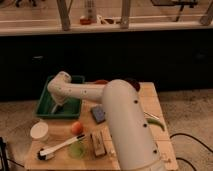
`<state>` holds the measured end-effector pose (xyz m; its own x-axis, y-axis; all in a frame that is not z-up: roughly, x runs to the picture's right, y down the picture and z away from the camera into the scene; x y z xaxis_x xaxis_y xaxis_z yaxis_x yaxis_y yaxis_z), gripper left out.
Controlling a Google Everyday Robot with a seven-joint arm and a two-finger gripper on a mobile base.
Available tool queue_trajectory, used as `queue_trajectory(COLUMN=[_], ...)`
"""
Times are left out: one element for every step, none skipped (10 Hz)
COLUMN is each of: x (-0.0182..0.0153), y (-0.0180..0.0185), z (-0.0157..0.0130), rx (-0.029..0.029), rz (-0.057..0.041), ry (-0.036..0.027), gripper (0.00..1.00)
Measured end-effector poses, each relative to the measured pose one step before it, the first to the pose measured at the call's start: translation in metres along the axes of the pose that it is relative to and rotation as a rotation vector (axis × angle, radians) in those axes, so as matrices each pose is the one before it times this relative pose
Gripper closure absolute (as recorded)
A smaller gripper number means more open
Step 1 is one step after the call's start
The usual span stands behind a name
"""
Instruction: Wipe tray with towel
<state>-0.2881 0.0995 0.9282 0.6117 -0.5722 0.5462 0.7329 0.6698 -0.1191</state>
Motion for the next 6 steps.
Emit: queue_trajectory(x=[0.00086,0.00669,0.00656,0.00235,0.00103,0.00424], y=[0.00786,0.00885,0.0033,0.00006,0.00028,-0.00109], z=[-0.00316,-0.00538,-0.00956,-0.00788,-0.00221,-0.00388], rx=[-0.00261,0.00059,0.00481,0.00241,0.00106,0.00776], rz=[0.01471,0.01958,0.01632,0.00819,0.00479,0.00733], ry=[-0.00314,0.00947,0.01836,0.01408,0.00363,0.01731], gripper=[1.0,1.0,1.0,1.0,1.0,1.0])
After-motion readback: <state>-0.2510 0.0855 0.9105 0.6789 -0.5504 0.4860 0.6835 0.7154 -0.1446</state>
